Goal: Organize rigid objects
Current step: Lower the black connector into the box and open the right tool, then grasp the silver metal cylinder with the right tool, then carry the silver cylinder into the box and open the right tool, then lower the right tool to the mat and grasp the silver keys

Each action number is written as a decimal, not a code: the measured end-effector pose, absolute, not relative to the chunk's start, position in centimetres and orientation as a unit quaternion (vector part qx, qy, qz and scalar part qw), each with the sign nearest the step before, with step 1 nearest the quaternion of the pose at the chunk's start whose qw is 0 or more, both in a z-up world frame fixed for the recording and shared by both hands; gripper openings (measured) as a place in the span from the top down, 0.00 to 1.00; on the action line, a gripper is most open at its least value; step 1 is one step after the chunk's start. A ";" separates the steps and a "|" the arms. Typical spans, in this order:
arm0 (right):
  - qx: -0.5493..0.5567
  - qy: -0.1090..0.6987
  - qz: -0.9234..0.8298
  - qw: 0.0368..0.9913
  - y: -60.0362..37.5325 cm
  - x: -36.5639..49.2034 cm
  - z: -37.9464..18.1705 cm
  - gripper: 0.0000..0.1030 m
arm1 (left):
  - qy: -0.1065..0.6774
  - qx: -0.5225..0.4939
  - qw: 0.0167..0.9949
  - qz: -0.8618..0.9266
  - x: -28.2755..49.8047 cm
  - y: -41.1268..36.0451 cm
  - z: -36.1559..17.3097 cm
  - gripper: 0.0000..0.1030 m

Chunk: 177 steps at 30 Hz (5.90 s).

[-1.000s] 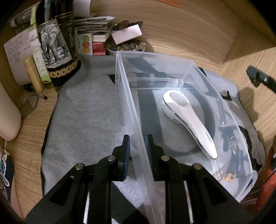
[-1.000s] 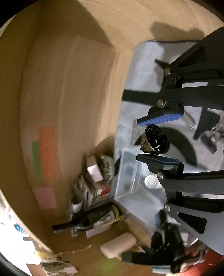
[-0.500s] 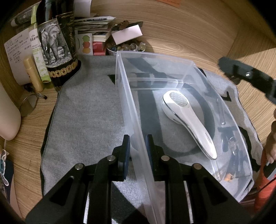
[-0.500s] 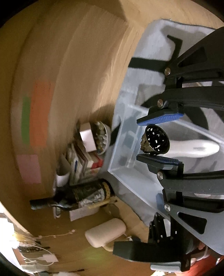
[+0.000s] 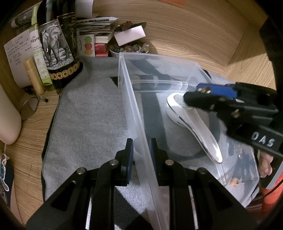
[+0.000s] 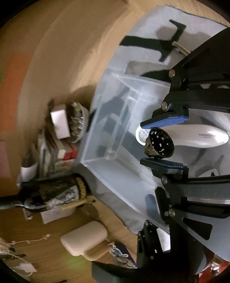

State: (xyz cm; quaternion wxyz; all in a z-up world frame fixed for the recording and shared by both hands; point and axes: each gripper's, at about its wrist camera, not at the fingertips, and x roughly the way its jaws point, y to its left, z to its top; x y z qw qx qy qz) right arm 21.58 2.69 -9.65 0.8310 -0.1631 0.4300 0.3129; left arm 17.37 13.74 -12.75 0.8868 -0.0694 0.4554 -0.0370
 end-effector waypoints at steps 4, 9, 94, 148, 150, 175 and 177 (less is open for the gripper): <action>-0.171 0.451 0.318 0.816 3.4 21.7 -10.5 0.70 | 0.455 -0.070 0.887 -0.037 17.4 13.7 -12.7 0.81; -0.187 0.441 0.315 0.819 3.7 21.3 -10.1 0.70 | 0.455 -0.070 0.887 -0.037 17.4 13.7 -12.7 0.81; -0.073 0.343 0.183 0.919 -8.9 22.5 -4.9 0.86 | 0.457 -0.070 0.886 -0.036 17.6 13.8 -13.1 0.81; -0.203 0.383 0.263 0.862 1.7 22.4 -9.0 0.69 | 0.457 -0.069 0.886 -0.036 17.7 13.8 -13.1 0.81; -0.197 0.381 0.270 0.862 1.5 22.2 -8.6 0.69 | 0.457 -0.069 0.886 -0.036 17.7 13.8 -13.1 0.81; -0.133 0.400 0.167 0.891 -11.9 18.1 -7.7 0.46 | 0.457 -0.068 0.886 -0.037 17.7 13.7 -13.2 0.81; -0.133 0.412 0.159 0.887 -12.7 17.8 -8.7 0.46 | 0.457 -0.068 0.886 -0.037 17.7 13.7 -13.2 0.81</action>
